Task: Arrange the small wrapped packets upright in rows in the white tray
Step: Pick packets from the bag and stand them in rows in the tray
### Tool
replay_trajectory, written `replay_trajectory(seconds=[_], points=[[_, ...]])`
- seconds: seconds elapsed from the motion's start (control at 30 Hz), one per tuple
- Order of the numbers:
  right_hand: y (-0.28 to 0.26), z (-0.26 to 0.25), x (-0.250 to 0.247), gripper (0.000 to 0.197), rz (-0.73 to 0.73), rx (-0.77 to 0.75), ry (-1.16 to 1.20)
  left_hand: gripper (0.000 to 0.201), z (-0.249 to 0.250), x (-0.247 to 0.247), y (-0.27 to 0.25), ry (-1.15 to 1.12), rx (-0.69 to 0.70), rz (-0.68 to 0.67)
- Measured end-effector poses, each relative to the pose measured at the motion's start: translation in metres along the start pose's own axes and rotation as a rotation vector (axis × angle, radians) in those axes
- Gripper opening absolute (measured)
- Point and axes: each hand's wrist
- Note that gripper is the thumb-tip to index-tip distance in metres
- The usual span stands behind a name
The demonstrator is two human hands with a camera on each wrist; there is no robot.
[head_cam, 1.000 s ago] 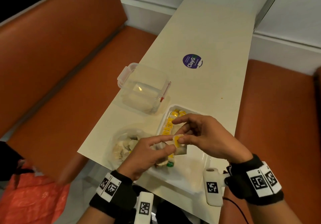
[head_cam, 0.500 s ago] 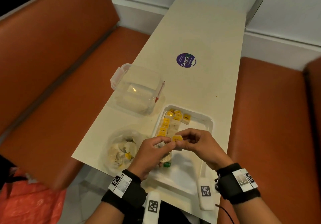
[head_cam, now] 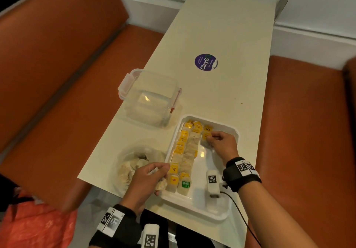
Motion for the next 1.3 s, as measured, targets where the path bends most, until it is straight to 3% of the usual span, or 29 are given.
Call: replay_trajectory(seconds=[0.47,0.63,0.8,0.87,0.97,1.07,1.3], points=[[0.016,0.001,0.007,0.014,0.111,-0.011,0.072,0.013,0.008,-0.008,0.0,-0.055,-0.037,0.025],[0.011,-0.005,0.007,0.018,0.151,-0.041,0.022,0.046,0.017,-0.004,-0.002,-0.177,-0.057,-0.023],[-0.01,-0.019,0.003,0.014,0.241,-0.179,-0.122,0.062,0.03,0.003,-0.003,-0.369,-0.139,-0.054],[-0.032,-0.032,0.003,0.01,0.149,-0.21,-0.116,0.066,0.036,0.005,-0.005,-0.444,-0.157,-0.091],[-0.078,-0.06,0.001,0.009,-0.158,-0.283,-0.148,0.074,0.041,0.008,-0.008,-0.495,-0.158,-0.13],[-0.124,-0.082,0.004,0.021,-0.42,-0.379,-0.273,0.08,0.044,0.011,-0.011,-0.493,-0.145,-0.168],[-0.148,-0.087,0.022,0.043,-0.484,-0.572,-0.569,0.085,0.049,0.018,-0.019,-0.386,-0.088,-0.221]])
Point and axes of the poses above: each hand's wrist, its own y-axis towards the middle knuckle, its own x-axis out of the palm, z = x × y, and after that the axes turned 3 degrees about y, right-handed
